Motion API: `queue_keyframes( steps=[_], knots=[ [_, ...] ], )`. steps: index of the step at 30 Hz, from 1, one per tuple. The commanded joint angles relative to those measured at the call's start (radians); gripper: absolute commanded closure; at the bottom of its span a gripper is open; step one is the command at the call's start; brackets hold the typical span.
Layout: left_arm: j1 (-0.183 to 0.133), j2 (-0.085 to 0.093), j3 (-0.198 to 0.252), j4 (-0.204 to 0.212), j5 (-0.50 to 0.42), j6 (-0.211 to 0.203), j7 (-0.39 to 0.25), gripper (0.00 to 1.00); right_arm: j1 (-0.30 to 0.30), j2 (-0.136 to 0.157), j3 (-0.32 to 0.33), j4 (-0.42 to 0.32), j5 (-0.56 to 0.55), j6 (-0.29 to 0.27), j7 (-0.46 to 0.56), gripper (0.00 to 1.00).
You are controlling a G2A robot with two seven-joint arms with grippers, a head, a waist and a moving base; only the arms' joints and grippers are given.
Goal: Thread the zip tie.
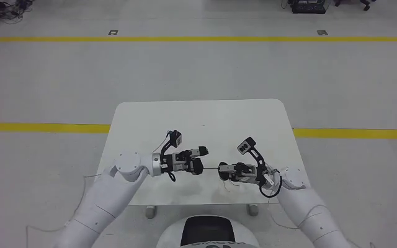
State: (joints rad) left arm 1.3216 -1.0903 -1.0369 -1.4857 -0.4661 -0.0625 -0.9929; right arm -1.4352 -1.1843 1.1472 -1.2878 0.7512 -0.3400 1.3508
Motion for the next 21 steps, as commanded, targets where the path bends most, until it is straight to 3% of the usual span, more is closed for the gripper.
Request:
queue_keyframes(
  steps=[1,7,14,16,21],
  knots=[
    [0.0,0.0,0.0,0.0,0.0,0.0,0.0,0.0,0.0,0.0,0.0,0.0,0.0,0.0,0.0,1.0],
    [0.005,-0.002,0.01,-0.001,-0.024,0.001,0.013,0.0,-0.01,0.001,-0.003,-0.018,-0.014,0.002,-0.046,1.0],
    [-0.012,0.001,0.016,0.031,-0.114,-0.016,-0.108,0.0,0.002,-0.003,-0.005,-0.004,0.002,0.0,-0.015,1.0],
    [-0.022,0.002,0.012,0.044,-0.101,-0.043,-0.114,0.0,0.003,-0.004,-0.004,-0.003,0.002,0.0,-0.014,1.0],
    [-0.022,0.002,0.012,0.044,-0.101,-0.043,-0.114,0.0,0.003,-0.004,-0.004,-0.003,0.002,0.0,-0.014,1.0]
  ],
)
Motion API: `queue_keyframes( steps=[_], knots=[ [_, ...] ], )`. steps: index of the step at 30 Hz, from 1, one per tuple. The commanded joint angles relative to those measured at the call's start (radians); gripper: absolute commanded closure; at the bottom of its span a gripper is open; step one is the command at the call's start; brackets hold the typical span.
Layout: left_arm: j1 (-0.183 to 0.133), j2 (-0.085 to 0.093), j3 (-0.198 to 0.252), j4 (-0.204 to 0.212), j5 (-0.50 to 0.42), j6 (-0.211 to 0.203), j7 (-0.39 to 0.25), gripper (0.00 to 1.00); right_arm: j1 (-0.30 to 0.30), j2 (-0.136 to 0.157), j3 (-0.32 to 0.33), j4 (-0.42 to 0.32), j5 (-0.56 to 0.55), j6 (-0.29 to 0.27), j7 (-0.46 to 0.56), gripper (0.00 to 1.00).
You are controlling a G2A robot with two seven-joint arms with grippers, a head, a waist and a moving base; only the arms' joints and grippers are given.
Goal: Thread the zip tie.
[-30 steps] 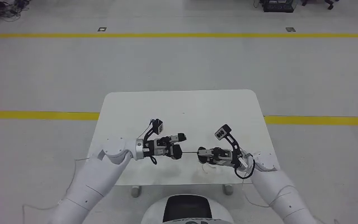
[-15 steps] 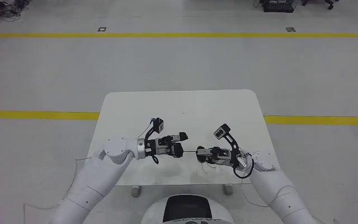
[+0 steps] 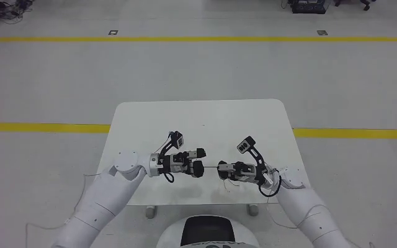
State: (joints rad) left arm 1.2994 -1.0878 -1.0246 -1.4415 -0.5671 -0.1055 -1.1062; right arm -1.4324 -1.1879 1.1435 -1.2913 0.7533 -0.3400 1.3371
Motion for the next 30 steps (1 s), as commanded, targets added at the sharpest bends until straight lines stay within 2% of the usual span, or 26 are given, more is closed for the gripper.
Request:
queue_keyframes(
  steps=[1,5,7,11,16,19,21,24,26,30],
  knots=[
    [0.0,0.0,0.0,0.0,0.0,0.0,0.0,0.0,-0.001,0.0,0.0,-0.001,-0.001,0.001,-0.007,1.0],
    [0.003,-0.001,0.009,-0.005,0.003,0.009,0.013,0.0,-0.009,0.0,-0.003,-0.02,-0.008,0.0,-0.046,1.0],
    [0.003,0.0,0.01,-0.002,-0.03,0.013,-0.006,0.0,-0.01,0.0,-0.002,-0.02,-0.003,0.0,-0.043,1.0],
    [0.001,0.001,0.001,0.003,-0.058,-0.042,-0.023,0.0,-0.009,0.0,0.004,-0.022,0.003,0.0,-0.036,1.0],
    [0.001,0.001,0.001,0.003,-0.058,-0.042,-0.023,0.0,-0.009,0.0,0.004,-0.022,0.003,0.0,-0.036,1.0],
    [0.002,0.0,0.004,-0.001,-0.057,-0.041,-0.013,0.0,-0.017,-0.001,-0.002,-0.044,-0.01,0.004,-0.072,1.0],
    [0.009,-0.001,0.007,-0.009,-0.083,-0.034,-0.008,0.0,-0.021,0.0,-0.003,-0.051,-0.015,0.0,-0.073,1.0],
    [0.01,0.001,0.005,-0.003,-0.124,-0.027,-0.035,0.0,-0.024,0.001,-0.002,-0.055,-0.018,0.0,-0.071,1.0],
    [0.014,0.0,0.0,0.003,-0.168,-0.039,-0.036,0.0,-0.025,0.001,0.002,-0.06,-0.021,0.0,-0.066,1.0],
    [0.014,0.0,0.0,0.003,-0.168,-0.039,-0.036,0.0,-0.025,0.001,0.002,-0.06,-0.021,0.0,-0.066,1.0]
  ],
)
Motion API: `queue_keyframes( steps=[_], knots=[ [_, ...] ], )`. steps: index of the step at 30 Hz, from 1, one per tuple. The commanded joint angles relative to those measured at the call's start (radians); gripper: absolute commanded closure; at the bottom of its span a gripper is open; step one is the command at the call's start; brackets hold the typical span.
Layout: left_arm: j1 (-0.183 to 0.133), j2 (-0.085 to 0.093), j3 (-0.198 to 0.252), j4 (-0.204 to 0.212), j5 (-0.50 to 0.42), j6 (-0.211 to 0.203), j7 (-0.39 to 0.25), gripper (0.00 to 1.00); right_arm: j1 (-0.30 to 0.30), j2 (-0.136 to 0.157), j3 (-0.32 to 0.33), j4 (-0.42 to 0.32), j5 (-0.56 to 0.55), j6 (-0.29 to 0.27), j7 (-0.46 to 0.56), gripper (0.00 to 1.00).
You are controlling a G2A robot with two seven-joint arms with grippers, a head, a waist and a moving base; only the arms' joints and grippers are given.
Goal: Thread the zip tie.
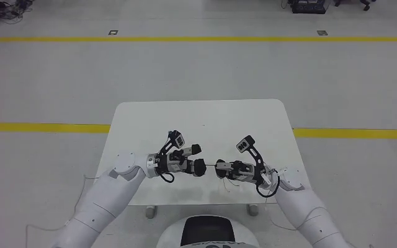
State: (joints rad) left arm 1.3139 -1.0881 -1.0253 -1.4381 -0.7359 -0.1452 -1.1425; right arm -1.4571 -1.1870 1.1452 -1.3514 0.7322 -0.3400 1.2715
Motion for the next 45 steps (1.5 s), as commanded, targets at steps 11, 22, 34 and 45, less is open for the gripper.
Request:
queue_keyframes(
  steps=[11,22,34,45],
  knots=[
    [0.006,0.008,0.009,-0.026,0.071,0.002,0.023,0.0,-0.016,0.001,-0.003,-0.053,-0.016,0.0,-0.042,1.0],
    [0.008,0.016,0.009,-0.027,0.079,0.006,0.02,0.0,-0.026,0.0,0.013,-0.07,-0.02,0.0,-0.039,1.0],
    [0.001,0.02,0.018,-0.02,0.064,0.003,0.012,0.0,-0.018,-0.007,0.004,-0.05,-0.018,0.0,-0.019,1.0],
    [0.005,0.019,0.026,-0.034,0.074,0.009,0.042,0.0,-0.012,-0.011,-0.006,-0.035,-0.023,0.0,0.001,1.0]
  ],
)
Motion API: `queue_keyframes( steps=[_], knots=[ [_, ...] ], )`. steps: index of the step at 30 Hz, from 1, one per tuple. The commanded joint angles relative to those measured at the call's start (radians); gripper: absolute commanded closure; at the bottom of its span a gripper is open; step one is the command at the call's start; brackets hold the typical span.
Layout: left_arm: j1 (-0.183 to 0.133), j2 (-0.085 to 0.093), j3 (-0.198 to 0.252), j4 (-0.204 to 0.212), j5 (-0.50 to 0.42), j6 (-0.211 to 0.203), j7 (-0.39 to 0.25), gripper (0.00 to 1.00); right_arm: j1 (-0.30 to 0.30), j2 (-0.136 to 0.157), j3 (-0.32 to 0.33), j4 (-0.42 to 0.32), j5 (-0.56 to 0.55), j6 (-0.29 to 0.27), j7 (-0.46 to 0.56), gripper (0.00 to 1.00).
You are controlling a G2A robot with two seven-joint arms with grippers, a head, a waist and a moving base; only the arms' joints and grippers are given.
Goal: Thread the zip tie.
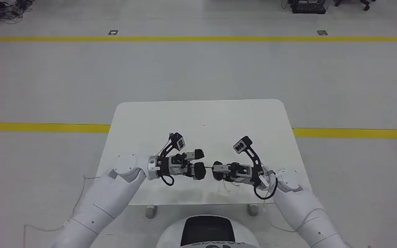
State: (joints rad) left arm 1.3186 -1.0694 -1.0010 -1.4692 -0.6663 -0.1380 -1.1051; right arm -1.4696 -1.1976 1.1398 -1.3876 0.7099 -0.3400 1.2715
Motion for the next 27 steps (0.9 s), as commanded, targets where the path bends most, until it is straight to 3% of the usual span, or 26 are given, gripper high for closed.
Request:
queue_keyframes(
  steps=[1,2,3,5,6,9,13,19,23,27],
  knots=[
    [0.0,0.001,0.002,-0.004,0.006,0.003,0.006,0.0,0.0,0.0,-0.002,0.003,-0.003,0.0,0.002,1.0],
    [0.0,0.002,0.002,-0.005,0.005,0.003,0.007,0.0,0.001,0.0,-0.003,0.005,-0.004,0.0,0.003,1.0],
    [0.001,0.002,0.002,-0.005,0.004,0.002,0.007,0.17,0.001,0.0,-0.004,0.007,-0.006,0.0,0.004,1.0],
    [0.001,0.003,0.003,-0.003,0.005,0.001,0.007,0.27,0.002,0.001,-0.006,0.012,-0.01,0.0,0.006,1.0],
    [0.002,0.004,0.003,-0.002,0.005,0.0,0.007,0.52,0.003,0.001,-0.006,0.014,-0.012,0.0,0.007,1.0],
    [0.001,0.005,0.004,-0.002,0.009,0.002,0.008,0.6,0.005,0.003,-0.007,0.02,-0.018,0.0,0.009,1.0],
    [0.0,0.007,0.008,-0.002,0.013,0.003,0.003,0.79,0.009,0.005,-0.008,0.03,-0.025,0.002,0.012,1.0],
    [-0.006,0.01,0.015,0.004,0.022,0.013,0.002,0.95,0.014,0.01,-0.008,0.041,-0.039,0.01,0.015,1.0],
    [-0.007,0.012,0.015,0.009,0.025,0.015,0.011,1.0,0.014,0.013,-0.005,0.044,-0.047,0.018,0.013,1.0],
    [-0.007,0.014,0.019,0.011,0.029,0.018,0.011,0.98,0.014,0.016,-0.003,0.045,-0.049,0.021,0.011,1.0]
  ],
)
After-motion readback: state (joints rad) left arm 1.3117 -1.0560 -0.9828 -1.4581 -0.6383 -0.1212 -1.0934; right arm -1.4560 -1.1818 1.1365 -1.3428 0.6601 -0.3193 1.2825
